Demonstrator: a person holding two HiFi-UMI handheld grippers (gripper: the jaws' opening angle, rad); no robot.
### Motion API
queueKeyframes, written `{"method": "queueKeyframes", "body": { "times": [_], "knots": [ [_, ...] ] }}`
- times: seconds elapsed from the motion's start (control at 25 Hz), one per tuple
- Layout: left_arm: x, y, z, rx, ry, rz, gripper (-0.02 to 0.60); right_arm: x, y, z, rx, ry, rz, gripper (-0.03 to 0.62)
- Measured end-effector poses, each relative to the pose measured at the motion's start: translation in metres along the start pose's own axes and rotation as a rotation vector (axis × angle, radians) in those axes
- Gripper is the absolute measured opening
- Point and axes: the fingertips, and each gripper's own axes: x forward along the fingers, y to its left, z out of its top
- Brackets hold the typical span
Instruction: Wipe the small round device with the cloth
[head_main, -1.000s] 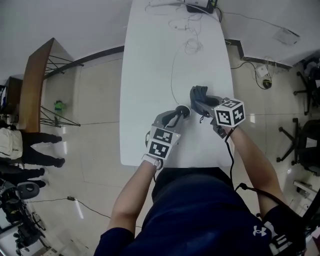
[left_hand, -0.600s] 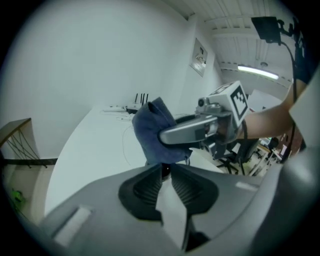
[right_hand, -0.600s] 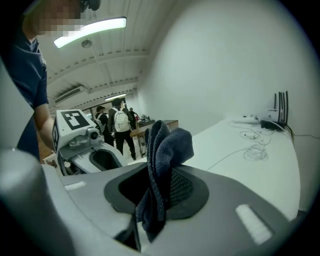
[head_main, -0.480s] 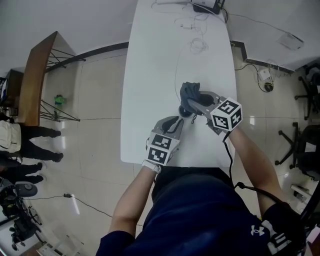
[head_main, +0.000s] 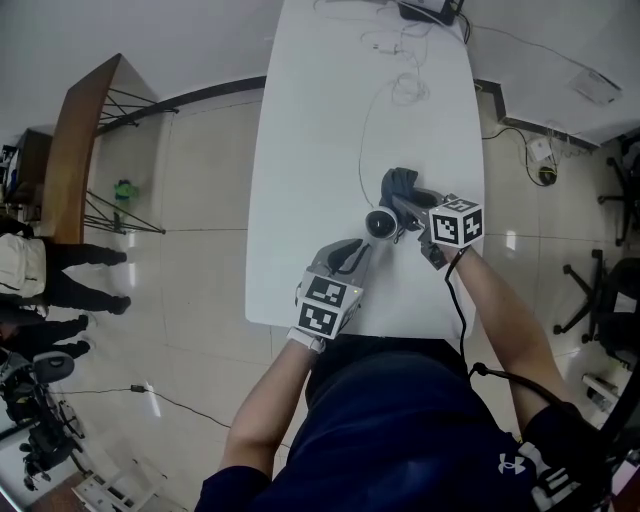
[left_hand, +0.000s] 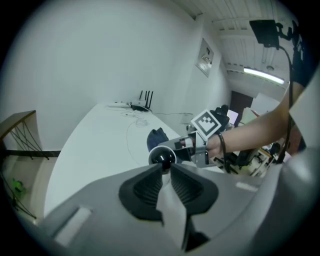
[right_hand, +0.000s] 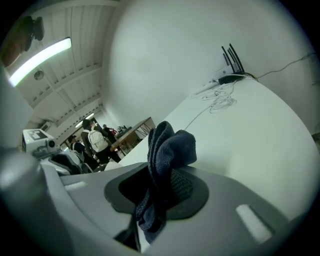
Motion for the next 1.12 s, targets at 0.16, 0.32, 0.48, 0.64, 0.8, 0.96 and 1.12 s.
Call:
{"method": "queueKeyframes", "body": {
  "times": [0.16, 0.32, 0.48, 0.64, 0.8, 0.96, 1.12],
  "knots": [
    [0.001, 0.003, 0.0, -0.024, -0.01, -0.006, 0.054, 0.001, -0.001, -0.002, -0.082, 0.028, -0.036, 0.091],
    [-0.002, 0.005, 0.006, -0.057, -0.032, -0.019, 0.054, -0.023, 0.02, 0.043, -0.143, -0.068, -0.005, 0.091],
    [-0.009, 0.006, 0.01, -0.104, -0.041, -0.031, 0.051, -0.039, 0.09, 0.071, -0.363, -0.086, 0.158, 0.091],
    [-0.008, 0.002, 0.008, -0.103, -0.038, -0.036, 0.051, -0.023, 0.138, 0.038, -0.589, 0.067, 0.335, 0.091],
    [-0.012, -0.003, 0.005, -0.112, -0.042, -0.037, 0.051, -0.003, 0.123, 0.025, -0.627, 0.172, 0.346, 0.09],
    [-0.02, 0.009, -0.008, -0.138, -0.032, 0.008, 0.051, 0.011, 0.09, 0.053, -0.377, 0.15, 0.329, 0.091],
    [-0.025, 0.024, -0.022, -0.159, -0.035, 0.055, 0.051, 0.029, 0.049, 0.056, -0.019, 0.166, 0.307, 0.091]
  ]
}}
